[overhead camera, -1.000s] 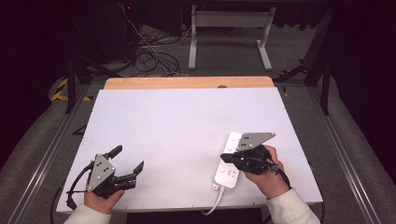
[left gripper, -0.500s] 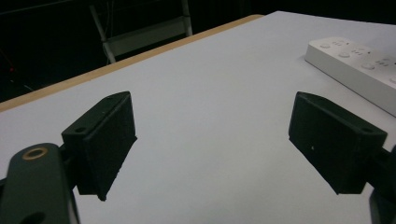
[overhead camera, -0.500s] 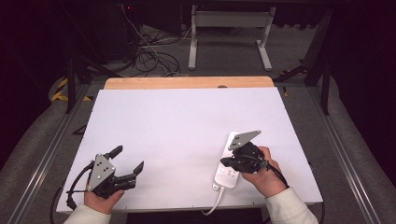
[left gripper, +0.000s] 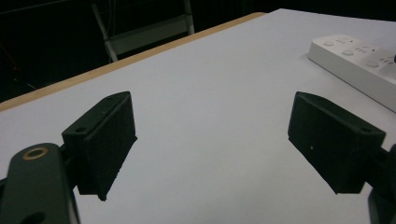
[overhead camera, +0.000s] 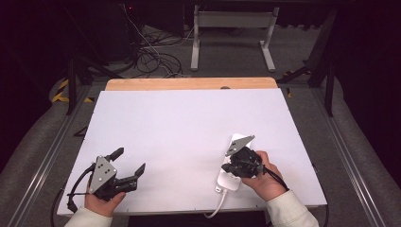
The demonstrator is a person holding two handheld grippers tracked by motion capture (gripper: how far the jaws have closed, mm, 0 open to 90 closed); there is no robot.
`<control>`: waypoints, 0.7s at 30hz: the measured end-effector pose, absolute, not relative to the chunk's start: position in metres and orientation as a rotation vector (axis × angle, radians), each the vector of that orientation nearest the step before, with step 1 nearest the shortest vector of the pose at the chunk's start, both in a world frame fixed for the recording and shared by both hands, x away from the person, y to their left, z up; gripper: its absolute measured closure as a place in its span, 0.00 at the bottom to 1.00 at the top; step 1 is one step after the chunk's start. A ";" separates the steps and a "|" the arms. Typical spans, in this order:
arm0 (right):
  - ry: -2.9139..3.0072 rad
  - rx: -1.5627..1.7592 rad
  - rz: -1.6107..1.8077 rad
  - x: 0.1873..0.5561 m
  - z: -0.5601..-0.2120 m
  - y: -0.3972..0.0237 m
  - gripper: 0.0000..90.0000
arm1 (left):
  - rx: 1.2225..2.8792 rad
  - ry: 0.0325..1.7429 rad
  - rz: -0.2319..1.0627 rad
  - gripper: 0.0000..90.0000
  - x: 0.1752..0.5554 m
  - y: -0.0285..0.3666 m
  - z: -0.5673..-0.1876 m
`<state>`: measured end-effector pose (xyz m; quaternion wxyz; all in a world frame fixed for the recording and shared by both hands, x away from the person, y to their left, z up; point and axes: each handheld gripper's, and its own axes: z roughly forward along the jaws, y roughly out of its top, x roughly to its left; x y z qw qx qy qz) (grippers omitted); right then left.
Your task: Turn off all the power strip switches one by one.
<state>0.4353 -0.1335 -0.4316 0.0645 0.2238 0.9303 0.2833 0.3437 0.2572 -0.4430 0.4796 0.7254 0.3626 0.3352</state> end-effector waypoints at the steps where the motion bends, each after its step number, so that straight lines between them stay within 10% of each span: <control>1: 2.815 0.672 0.846 0.435 -0.432 -0.133 1.00 | 1.768 0.886 0.817 0.17 0.344 0.257 -0.443; 21: 2.817 0.676 0.847 0.434 -0.442 -0.133 1.00 | 1.771 0.888 0.817 0.17 0.344 0.257 -0.443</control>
